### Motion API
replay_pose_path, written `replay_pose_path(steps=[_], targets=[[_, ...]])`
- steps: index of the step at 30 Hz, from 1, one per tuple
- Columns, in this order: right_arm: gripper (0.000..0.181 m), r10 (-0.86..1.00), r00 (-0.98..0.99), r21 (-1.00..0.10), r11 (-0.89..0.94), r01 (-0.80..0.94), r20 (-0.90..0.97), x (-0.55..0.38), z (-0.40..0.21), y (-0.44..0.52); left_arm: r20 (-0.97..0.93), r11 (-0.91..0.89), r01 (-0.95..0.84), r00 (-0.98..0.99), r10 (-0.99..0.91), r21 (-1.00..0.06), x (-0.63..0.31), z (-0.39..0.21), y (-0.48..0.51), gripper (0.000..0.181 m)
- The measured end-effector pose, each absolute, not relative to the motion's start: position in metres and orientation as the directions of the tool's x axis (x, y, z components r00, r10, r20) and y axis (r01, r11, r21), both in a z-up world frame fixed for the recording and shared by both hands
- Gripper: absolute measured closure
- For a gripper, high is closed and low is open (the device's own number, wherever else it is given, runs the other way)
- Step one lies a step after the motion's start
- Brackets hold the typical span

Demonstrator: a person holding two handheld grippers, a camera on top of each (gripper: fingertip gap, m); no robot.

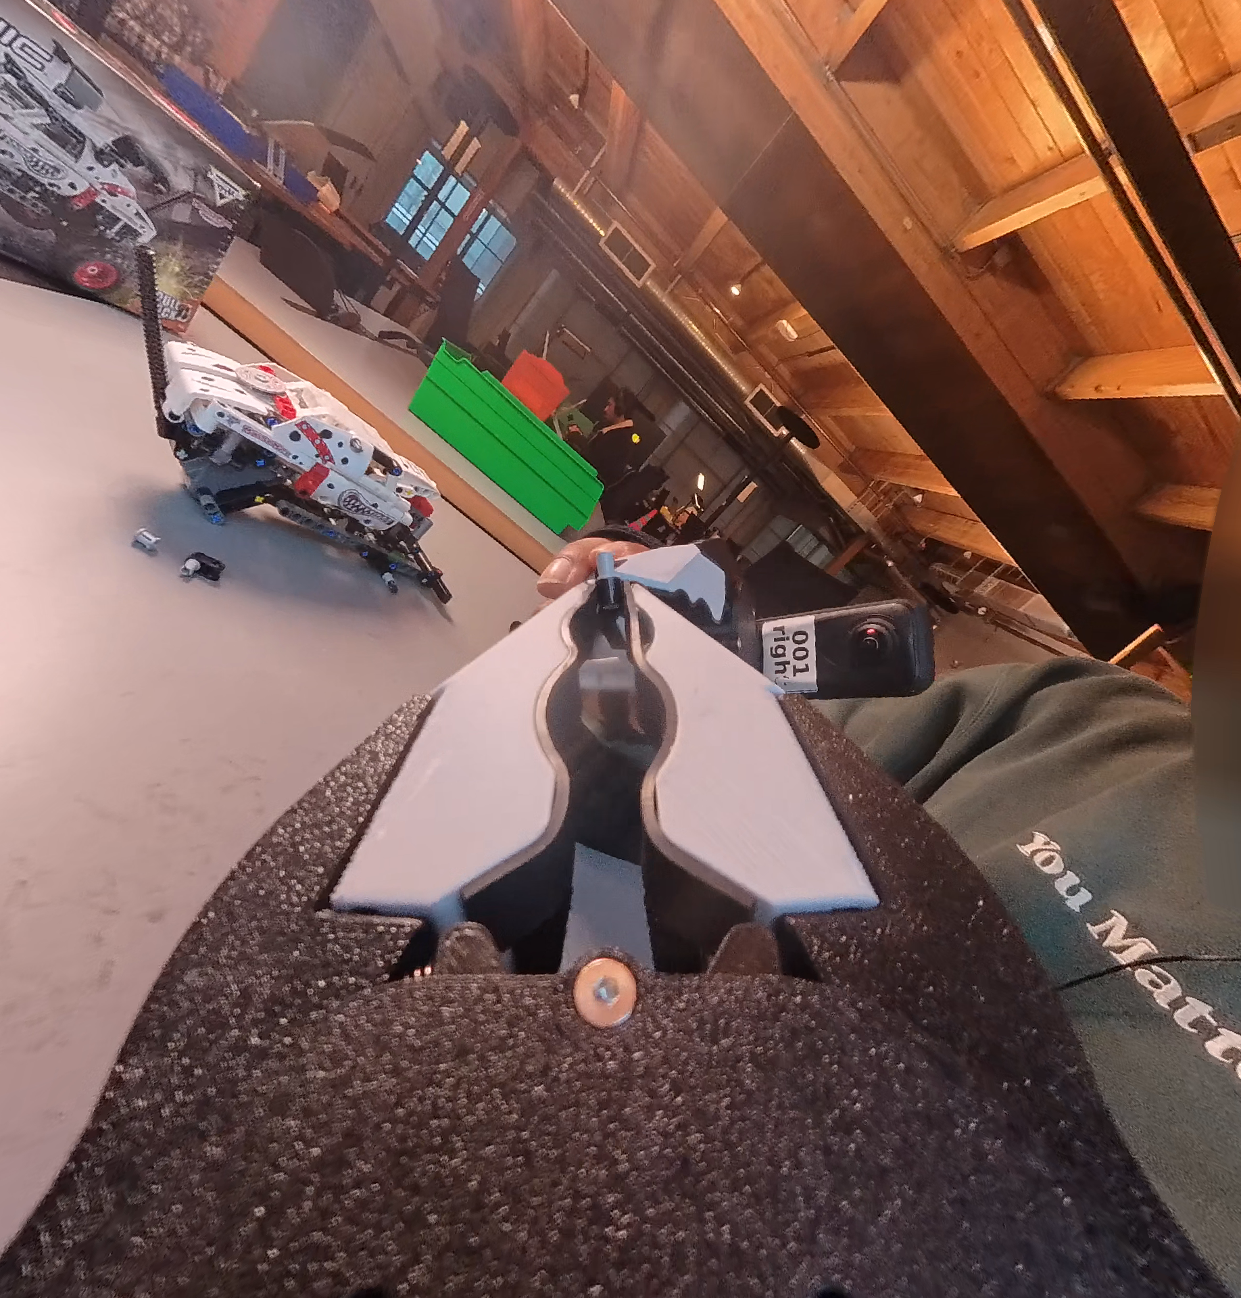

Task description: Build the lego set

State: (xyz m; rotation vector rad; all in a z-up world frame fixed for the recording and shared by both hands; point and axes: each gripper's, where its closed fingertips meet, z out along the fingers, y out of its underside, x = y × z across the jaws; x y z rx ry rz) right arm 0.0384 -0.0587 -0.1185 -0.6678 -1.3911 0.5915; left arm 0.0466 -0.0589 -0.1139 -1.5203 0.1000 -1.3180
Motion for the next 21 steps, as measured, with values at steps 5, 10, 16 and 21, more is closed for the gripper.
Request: replay_pose_path(steps=[5,10,16,21], targets=[[0.176,0.653,0.148,-0.664,0.748,0.028,0.742,0.037,-0.119,-0.055,0.656,-0.453,0.497,0.386,-0.648,-0.74,0.051,-0.117,-0.053,0.175],[0.173,0.735,0.046,-0.736,0.677,0.008,0.677,0.035,-0.129,-0.057,0.493,-0.383,0.311,0.539,-0.683,-0.87,0.049,-0.128,-0.053,0.176],[0.162,0.885,-0.404,-0.949,0.297,0.107,0.232,0.046,-0.146,-0.062,0.01,-0.238,-0.22,0.715,-0.7,-0.946,0.044,-0.161,-0.063,0.176],[0.166,0.82,-0.534,-0.916,0.354,0.191,0.205,0.04,-0.172,-0.068,-0.124,-0.227,-0.382,0.706,-0.697,-0.896,0.047,-0.184,-0.065,0.176]])
